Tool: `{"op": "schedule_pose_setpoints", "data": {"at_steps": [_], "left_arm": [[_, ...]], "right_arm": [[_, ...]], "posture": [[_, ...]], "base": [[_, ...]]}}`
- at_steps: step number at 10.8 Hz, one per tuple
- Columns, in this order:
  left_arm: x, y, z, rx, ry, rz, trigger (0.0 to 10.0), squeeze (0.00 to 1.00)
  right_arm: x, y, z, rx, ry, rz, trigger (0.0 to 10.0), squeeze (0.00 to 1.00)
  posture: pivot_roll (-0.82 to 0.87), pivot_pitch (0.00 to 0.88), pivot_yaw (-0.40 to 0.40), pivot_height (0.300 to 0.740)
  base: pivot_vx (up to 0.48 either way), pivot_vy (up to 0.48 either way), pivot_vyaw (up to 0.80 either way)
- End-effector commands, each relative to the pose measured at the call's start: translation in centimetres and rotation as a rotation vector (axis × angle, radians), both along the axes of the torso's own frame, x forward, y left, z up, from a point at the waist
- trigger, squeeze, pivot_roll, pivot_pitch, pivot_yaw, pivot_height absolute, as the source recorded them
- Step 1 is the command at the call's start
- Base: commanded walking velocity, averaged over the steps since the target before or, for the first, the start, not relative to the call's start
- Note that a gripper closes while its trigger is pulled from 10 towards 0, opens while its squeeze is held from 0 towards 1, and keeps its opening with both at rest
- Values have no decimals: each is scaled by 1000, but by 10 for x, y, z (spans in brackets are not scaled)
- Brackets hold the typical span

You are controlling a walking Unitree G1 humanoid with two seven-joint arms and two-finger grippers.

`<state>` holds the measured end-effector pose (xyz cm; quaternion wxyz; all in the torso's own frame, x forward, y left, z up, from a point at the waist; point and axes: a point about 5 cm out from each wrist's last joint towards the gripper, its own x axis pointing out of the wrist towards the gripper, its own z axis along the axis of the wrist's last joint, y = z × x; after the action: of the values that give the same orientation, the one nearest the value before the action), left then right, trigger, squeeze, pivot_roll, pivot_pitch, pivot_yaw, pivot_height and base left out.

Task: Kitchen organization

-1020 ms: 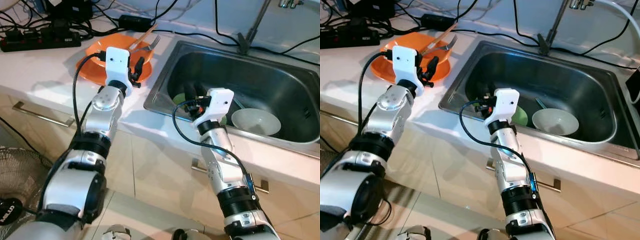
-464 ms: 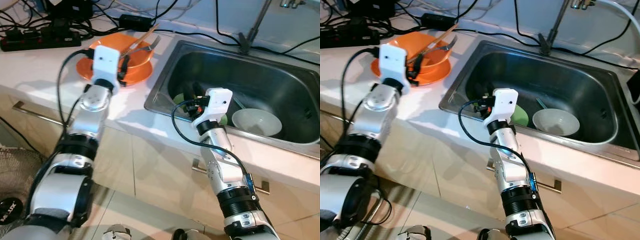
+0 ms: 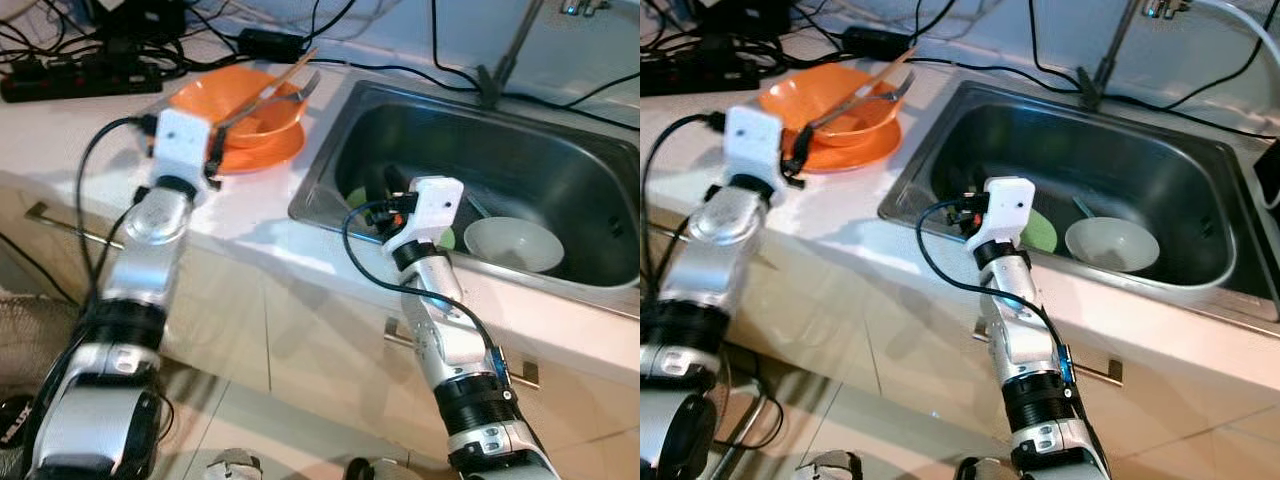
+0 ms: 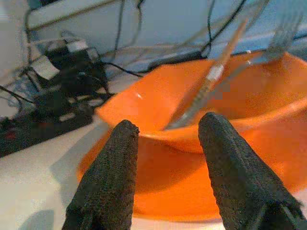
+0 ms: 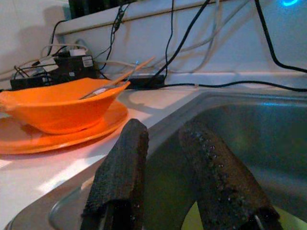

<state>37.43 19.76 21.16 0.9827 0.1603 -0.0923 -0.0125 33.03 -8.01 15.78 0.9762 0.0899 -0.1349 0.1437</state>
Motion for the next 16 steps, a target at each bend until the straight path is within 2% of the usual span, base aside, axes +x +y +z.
{"op": "schedule_pose_setpoints", "data": {"at_steps": [1,2,3,4,6,8,11,16], "left_arm": [[-1,-14,20,-37,-82,-58,10000,0],[-3,-32,37,-97,-150,-130,10000,0],[-3,-40,41,-114,-158,-154,10000,0],[1,-47,37,-124,-130,-179,10000,0],[7,-56,26,-208,-66,-228,10000,0],[11,-63,15,-233,1,-274,10000,0],[12,-57,8,-240,24,-263,10000,0],[2,-28,-1,-250,45,-184,10000,0]], "right_arm": [[0,0,-1,4,6,5,10000,0],[0,0,0,0,-2,8,10000,0],[0,0,0,1,-2,6,10000,0],[-1,-1,-2,-1,2,3,10000,0],[0,-2,-2,-5,5,1,10000,0],[0,-2,-2,-7,4,2,10000,0],[-1,-1,-3,-7,5,1,10000,0],[0,2,-2,-5,2,14,10000,0]], "posture": [[125,89,-61,740],[120,86,-60,740],[117,85,-60,740],[114,86,-59,740],[111,81,-58,740],[107,81,-55,740],[108,73,-53,740],[121,60,-55,740]], "base": [[0,0,0],[0,0,0],[0,0,0],[0,0,0],[0,0,0],[0,0,0],[0,0,0],[0,0,0]]}}
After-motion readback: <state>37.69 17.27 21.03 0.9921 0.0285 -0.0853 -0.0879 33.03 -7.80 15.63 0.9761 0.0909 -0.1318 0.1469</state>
